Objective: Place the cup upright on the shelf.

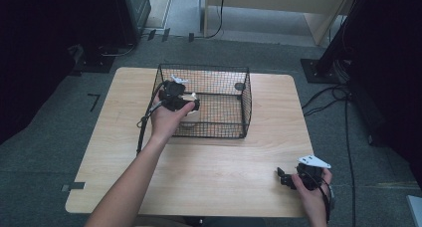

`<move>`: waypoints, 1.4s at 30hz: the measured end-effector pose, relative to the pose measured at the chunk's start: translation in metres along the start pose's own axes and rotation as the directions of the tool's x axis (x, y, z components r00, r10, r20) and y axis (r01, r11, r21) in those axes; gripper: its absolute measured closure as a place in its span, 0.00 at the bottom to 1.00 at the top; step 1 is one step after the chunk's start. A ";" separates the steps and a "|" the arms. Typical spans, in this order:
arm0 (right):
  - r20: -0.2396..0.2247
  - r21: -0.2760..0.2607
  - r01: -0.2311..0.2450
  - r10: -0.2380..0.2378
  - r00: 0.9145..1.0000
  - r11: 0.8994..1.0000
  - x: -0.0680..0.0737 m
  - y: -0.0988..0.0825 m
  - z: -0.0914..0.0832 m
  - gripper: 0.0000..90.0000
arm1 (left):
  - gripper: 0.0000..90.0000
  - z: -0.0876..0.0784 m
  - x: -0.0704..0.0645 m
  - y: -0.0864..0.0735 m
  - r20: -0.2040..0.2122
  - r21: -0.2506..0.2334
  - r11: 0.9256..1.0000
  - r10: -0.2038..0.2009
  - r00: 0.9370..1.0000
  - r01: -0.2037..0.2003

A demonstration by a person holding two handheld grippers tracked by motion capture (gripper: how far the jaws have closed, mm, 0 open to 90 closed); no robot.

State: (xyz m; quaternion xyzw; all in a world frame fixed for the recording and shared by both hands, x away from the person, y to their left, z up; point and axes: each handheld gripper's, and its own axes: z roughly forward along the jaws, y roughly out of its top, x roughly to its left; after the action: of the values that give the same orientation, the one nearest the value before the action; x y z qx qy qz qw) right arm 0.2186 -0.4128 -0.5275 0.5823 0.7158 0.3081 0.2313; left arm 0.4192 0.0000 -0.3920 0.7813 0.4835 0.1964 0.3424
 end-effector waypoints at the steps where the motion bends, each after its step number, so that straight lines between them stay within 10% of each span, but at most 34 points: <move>1: 0.000 0.000 0.000 0.000 1.000 1.000 0.000 0.000 0.000 0.00 | 0.11 -0.004 0.000 0.000 0.004 -0.011 1.000 0.000 1.000 0.000; 17: 0.001 -0.001 -0.001 0.001 1.000 1.000 0.000 0.000 0.000 0.00 | 0.11 -0.052 -0.002 -0.013 0.030 -0.150 0.989 0.007 1.000 -0.002; 42: 0.001 -0.001 -0.002 0.002 1.000 1.000 0.000 0.000 0.000 0.00 | 0.13 -0.095 0.021 -0.085 -0.007 -0.260 0.964 -0.047 0.999 0.044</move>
State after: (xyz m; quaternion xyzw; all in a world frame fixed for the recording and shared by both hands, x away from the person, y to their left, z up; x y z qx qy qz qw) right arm 0.2186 -0.4126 -0.5275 0.5831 0.7151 0.3083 0.2317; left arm 0.3151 0.0764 -0.3888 0.7169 0.4736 0.2556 0.4432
